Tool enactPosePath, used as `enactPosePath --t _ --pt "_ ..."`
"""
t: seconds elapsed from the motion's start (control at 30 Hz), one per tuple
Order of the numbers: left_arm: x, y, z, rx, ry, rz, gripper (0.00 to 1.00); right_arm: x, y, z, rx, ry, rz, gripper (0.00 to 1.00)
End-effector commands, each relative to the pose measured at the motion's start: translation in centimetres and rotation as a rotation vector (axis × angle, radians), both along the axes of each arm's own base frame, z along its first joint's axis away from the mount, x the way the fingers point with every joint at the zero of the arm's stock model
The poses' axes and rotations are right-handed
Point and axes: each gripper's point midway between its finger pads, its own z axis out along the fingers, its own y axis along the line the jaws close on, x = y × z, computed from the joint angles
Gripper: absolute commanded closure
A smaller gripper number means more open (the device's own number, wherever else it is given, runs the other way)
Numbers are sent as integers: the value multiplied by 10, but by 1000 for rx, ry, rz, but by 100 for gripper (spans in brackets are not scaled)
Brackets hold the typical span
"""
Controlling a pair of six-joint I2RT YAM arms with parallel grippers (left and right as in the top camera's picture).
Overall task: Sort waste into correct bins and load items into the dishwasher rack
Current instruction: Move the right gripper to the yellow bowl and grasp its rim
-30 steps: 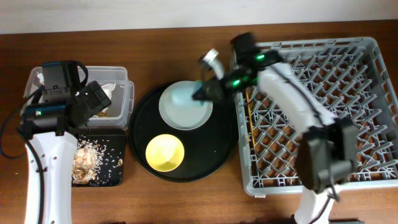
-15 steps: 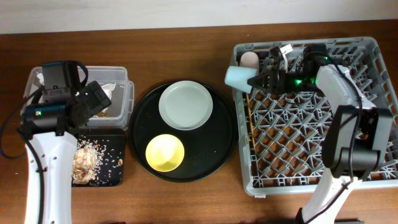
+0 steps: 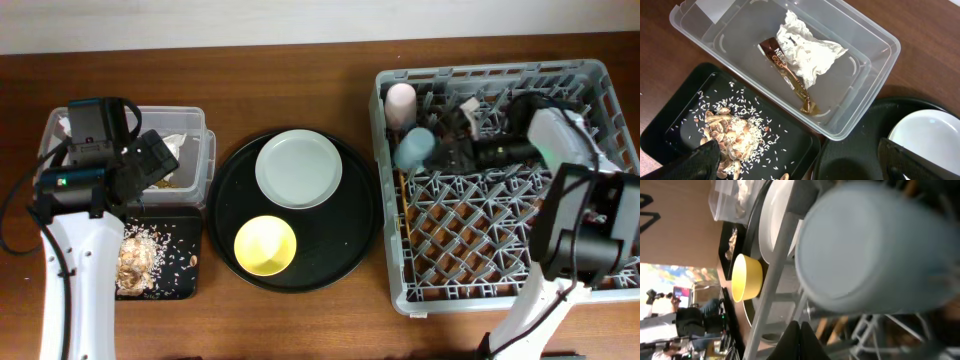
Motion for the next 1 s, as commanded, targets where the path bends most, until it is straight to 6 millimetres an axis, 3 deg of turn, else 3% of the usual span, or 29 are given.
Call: enactPosePath --t 0.0,0.07,0.13,0.2,0.27,0.33,0.4,0.43,0.5,0.6,0.63,0.73,0.8,0.87,0.9,0.97 --pt "1 1 7 -3 -22 11 1 -1 -10 43 -35 -80 -45 96" --pt "1 1 7 -3 -22 11 1 5 -21 69 -152 -64 -133 96" --pt "1 1 7 -3 -22 11 1 10 -46 88 -467 -28 -355 96" --pt "1 1 7 -3 -22 11 1 -1 -22 118 -646 -119 -390 95" --pt "1 1 7 -3 -22 11 1 -22 41 129 -688 -188 -261 90" --pt "1 1 7 -3 -21 10 1 -68 145 119 -657 -226 6 82" --pt "1 1 7 -3 -21 10 1 -113 200 102 -650 -236 196 81" --pt "1 1 7 -3 -22 11 1 -145 231 87 -650 -255 319 78" --pt "1 1 7 -3 -22 10 1 -191 273 61 -632 -301 455 71" --pt "1 1 7 -3 -22 11 1 -227 320 29 -520 -403 521 61" --pt "1 1 7 -3 -22 11 1 -229 329 25 -487 -436 523 0" --pt "1 1 7 -3 -21 10 1 -217 338 29 -451 -483 488 1" --pt "1 1 7 -3 -22 11 1 -200 336 25 -511 -538 425 66" --pt "1 1 7 -3 -22 11 1 -188 340 6 -557 -552 400 68" --pt "1 1 7 -3 -22 11 1 -182 350 -13 -564 -553 397 77" --pt "1 1 7 -3 -22 11 1 -180 354 -39 -590 -529 409 78"
